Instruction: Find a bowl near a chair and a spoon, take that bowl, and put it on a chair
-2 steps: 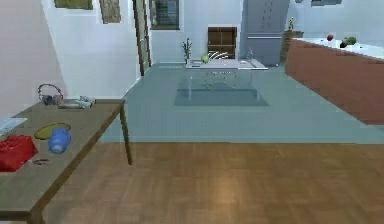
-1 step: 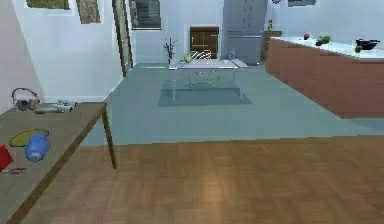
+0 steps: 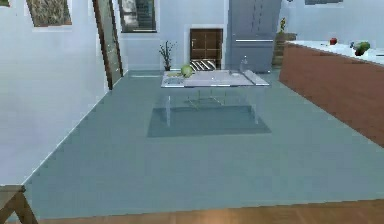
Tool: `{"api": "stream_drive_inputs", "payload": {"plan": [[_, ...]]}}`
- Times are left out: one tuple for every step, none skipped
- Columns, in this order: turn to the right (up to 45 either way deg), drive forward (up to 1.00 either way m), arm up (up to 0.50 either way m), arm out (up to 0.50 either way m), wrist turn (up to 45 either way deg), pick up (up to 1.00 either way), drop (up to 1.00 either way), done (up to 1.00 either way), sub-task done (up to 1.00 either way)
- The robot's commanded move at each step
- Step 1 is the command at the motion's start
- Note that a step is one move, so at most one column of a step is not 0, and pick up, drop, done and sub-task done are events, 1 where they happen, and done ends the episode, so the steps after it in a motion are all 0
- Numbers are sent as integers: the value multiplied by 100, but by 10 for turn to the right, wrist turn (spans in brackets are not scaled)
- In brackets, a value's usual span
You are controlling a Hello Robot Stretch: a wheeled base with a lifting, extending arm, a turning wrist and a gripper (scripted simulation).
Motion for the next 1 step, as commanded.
{"api": "stream_drive_inputs", "payload": {"plan": [[0, 100, 0, 0, 0, 0, 0, 0, 0]]}}
